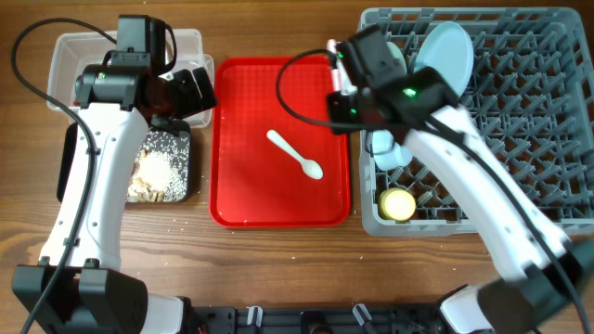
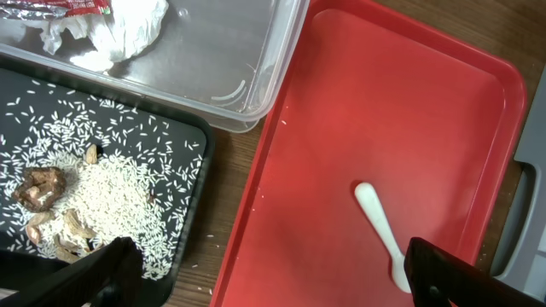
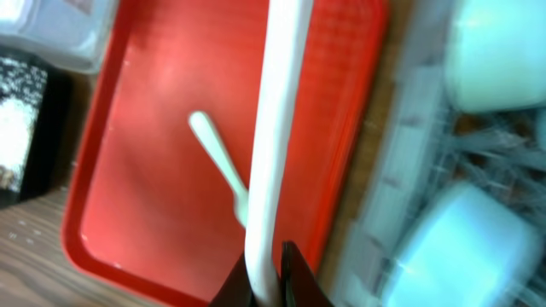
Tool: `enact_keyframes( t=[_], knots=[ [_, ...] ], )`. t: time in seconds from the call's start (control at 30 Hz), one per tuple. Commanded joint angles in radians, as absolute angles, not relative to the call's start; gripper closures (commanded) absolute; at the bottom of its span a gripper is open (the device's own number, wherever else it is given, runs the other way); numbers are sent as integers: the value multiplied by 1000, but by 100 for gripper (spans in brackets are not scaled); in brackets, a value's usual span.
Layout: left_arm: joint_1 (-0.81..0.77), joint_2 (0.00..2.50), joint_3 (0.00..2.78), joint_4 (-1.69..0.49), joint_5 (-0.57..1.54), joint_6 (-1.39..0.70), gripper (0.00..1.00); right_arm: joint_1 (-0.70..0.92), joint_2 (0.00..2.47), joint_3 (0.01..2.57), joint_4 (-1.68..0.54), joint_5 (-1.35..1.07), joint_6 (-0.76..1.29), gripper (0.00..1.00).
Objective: Sort waste into correct bins and load items into the dishwasher rack
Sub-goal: 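Carry the white fork to the rack and drop it in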
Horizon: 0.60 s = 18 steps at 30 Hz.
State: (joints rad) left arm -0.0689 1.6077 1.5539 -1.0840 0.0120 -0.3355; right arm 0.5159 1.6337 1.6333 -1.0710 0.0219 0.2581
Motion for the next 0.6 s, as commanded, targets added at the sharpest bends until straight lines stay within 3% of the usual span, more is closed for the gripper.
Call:
enact_keyframes(
  t=[0.0,0.13,0.37,0.57],
  knots=[
    [-63,1596,1570,-1082,2,-348,0,516,1541,1645,-1110,164,236,96],
    [-63,1596,1570,-1082,2,-348,0,482,1503,1645,-1207,231,244,96],
    [-63,1596,1570,-1082,2,-348,0,287,1498,1609,-1404,254,209,96],
    [-63,1596,1570,-1082,2,-348,0,213,1500,1452,-1362,224,83,96]
  ],
)
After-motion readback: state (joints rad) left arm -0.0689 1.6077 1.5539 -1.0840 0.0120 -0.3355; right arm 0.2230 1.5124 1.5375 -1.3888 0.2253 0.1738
